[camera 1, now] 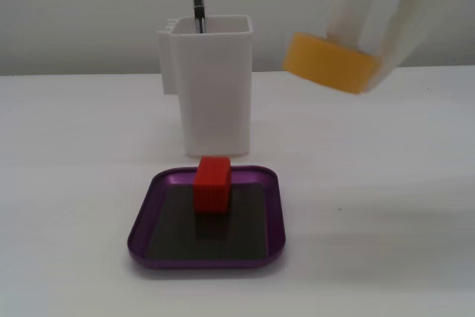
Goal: Grab up the yellow tape and put it in the box.
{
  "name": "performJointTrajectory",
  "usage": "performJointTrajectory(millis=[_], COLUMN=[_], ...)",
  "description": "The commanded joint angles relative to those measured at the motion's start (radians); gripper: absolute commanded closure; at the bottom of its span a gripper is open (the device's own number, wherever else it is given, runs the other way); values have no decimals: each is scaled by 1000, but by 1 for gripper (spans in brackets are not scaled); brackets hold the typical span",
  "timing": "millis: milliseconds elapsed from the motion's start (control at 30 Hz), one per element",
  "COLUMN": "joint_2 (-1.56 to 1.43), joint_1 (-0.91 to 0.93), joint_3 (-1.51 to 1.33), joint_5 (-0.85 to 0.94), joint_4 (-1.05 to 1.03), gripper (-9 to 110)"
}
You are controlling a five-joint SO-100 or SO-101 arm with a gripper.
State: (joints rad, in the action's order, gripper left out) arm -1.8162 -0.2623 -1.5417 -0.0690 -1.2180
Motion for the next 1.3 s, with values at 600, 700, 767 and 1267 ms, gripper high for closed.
performJointTrajectory(millis=[600, 700, 767, 1267], joint_2=[646, 696, 723, 752], joint_1=[89, 114, 118, 104], joint_3=[580, 584, 584, 583], joint_5=[-152, -150, -150, -153], joint_4=[41, 49, 49, 51], gripper=[102, 102, 102, 102])
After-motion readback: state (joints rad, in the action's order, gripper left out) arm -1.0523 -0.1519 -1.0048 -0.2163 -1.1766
